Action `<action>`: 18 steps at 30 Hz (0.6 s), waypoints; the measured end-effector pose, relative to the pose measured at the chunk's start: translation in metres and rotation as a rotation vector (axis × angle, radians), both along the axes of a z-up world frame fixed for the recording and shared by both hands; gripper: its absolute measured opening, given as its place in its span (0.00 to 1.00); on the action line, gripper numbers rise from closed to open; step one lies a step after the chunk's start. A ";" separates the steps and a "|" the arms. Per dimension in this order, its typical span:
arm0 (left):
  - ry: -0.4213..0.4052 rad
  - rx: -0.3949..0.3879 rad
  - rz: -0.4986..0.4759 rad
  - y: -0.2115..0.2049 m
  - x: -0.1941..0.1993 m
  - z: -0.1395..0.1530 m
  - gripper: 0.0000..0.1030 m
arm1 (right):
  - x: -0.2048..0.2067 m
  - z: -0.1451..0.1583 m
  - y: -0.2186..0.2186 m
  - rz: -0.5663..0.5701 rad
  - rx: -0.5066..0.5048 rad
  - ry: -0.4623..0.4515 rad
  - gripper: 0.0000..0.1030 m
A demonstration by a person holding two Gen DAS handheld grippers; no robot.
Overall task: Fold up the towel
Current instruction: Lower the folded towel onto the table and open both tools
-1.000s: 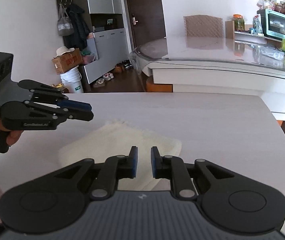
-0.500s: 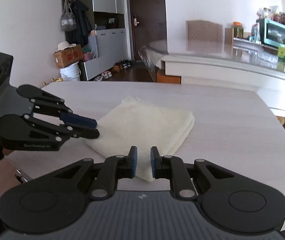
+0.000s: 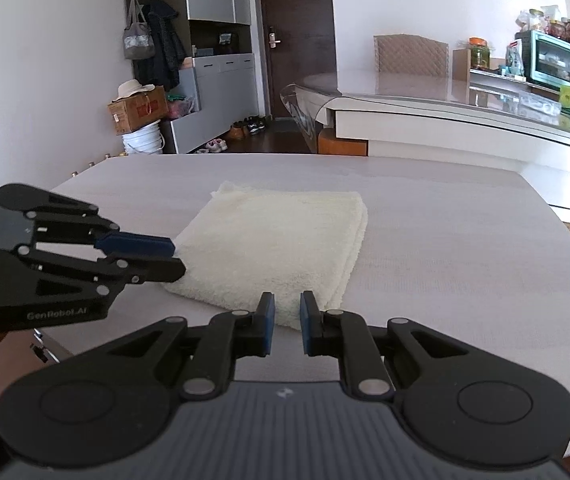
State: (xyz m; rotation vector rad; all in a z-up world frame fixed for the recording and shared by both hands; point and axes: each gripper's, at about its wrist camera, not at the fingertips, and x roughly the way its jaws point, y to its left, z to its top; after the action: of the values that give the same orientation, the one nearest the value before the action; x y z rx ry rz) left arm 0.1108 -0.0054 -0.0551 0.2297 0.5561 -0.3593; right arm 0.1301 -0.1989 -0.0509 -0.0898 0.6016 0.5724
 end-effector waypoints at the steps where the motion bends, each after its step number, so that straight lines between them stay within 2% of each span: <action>1: 0.000 0.005 0.008 0.002 0.001 0.000 0.19 | 0.004 0.000 0.003 0.018 -0.007 -0.004 0.17; 3: -0.001 0.018 0.025 0.006 0.002 0.000 0.21 | 0.005 -0.001 0.006 0.032 -0.009 -0.005 0.17; 7: 0.003 0.035 0.082 0.020 0.007 0.002 0.31 | 0.014 -0.002 0.021 0.070 -0.009 -0.013 0.19; 13: 0.011 0.029 0.148 0.036 0.012 0.003 0.31 | 0.021 -0.003 0.044 0.113 -0.031 -0.036 0.21; 18: 0.009 0.015 0.168 0.038 0.009 0.005 0.31 | 0.019 0.000 0.044 0.112 -0.023 -0.041 0.20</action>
State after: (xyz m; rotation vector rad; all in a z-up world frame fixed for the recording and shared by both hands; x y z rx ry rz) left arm 0.1197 0.0322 -0.0503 0.1939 0.5831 -0.1933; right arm 0.1488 -0.1549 -0.0510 -0.1576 0.5662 0.6702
